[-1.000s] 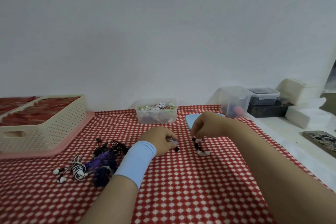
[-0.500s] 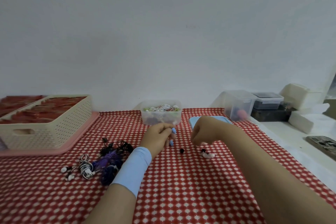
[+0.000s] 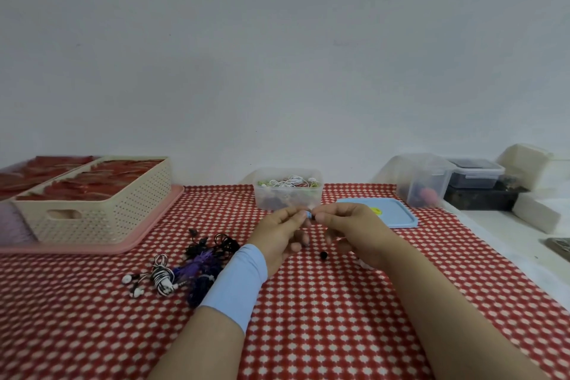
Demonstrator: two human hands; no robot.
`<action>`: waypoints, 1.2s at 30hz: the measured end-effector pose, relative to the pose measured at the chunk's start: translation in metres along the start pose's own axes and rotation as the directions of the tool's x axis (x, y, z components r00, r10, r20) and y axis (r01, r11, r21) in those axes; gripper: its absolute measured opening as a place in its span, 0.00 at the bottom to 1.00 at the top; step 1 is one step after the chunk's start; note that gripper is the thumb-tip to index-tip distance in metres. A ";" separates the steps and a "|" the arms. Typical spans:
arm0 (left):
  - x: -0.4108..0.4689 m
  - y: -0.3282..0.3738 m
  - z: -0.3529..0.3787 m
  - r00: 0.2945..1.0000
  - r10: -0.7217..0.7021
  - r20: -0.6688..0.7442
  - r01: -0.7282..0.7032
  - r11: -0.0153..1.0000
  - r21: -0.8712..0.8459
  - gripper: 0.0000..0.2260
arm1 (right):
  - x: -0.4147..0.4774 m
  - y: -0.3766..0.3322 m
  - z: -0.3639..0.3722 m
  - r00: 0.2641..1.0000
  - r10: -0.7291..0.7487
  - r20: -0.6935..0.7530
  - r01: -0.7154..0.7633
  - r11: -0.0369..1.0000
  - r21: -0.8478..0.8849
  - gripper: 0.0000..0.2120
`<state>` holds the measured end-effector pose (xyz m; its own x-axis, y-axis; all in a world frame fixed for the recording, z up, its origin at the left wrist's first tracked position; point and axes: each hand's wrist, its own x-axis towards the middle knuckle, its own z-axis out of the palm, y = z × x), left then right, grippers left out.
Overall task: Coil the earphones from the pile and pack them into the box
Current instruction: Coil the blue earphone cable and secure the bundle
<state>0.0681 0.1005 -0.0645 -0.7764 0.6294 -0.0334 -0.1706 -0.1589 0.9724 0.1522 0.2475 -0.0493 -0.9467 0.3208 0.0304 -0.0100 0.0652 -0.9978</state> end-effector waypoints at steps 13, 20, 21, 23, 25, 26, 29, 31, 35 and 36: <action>-0.001 0.003 -0.006 0.997 -0.074 0.035 0.077 0.993 -0.087 0.09 | -0.001 -0.005 0.003 0.994 -0.039 -0.098 0.037 0.999 -0.015 0.02; -0.002 0.002 -0.005 0.998 -0.049 0.044 0.050 0.998 -0.036 0.09 | -0.007 -0.008 0.001 0.999 -0.025 -0.038 0.023 0.999 -0.045 0.04; -0.002 0.002 -0.005 0.998 -0.049 0.050 0.050 0.998 -0.034 0.09 | -0.008 -0.008 0.001 0.999 -0.019 -0.034 0.017 0.998 -0.053 0.05; -0.003 0.002 -0.004 0.997 -0.054 0.060 0.055 0.998 -0.025 0.07 | -0.009 -0.009 0.001 1.000 -0.001 -0.013 0.001 1.000 -0.024 0.06; -0.004 0.002 -0.004 0.996 -0.056 0.074 0.057 0.998 -0.018 0.07 | -0.011 -0.010 0.000 1.000 0.021 0.017 -0.021 1.000 0.017 0.07; -0.004 0.002 -0.004 0.995 -0.057 0.083 0.059 0.998 -0.023 0.07 | -0.012 -0.011 0.000 0.999 0.029 0.035 -0.030 0.999 0.025 0.07; -0.005 0.003 -0.005 0.992 -0.056 0.115 0.060 0.998 -0.031 0.08 | -0.011 -0.010 -0.002 0.995 0.056 0.086 -0.059 0.997 0.039 0.08; -0.005 0.003 -0.006 0.990 -0.056 0.126 0.059 0.998 -0.018 0.08 | -0.010 -0.009 -0.004 0.991 0.080 0.111 -0.085 0.995 0.048 0.09; -0.005 0.003 -0.004 0.988 -0.052 0.146 0.056 0.998 -0.025 0.09 | -0.009 -0.006 -0.005 0.985 0.086 0.147 -0.098 0.992 0.077 0.13; -0.005 0.003 -0.004 0.987 -0.046 0.154 0.051 0.998 -0.030 0.08 | -0.009 -0.007 -0.006 0.985 0.083 0.149 -0.097 0.991 0.090 0.14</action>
<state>0.0694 0.0940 -0.0623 -0.6651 0.7456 -0.0421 -0.2282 -0.1493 0.9621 0.1623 0.2495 -0.0427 -0.9817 0.1805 -0.0613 0.0529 -0.0514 -0.9973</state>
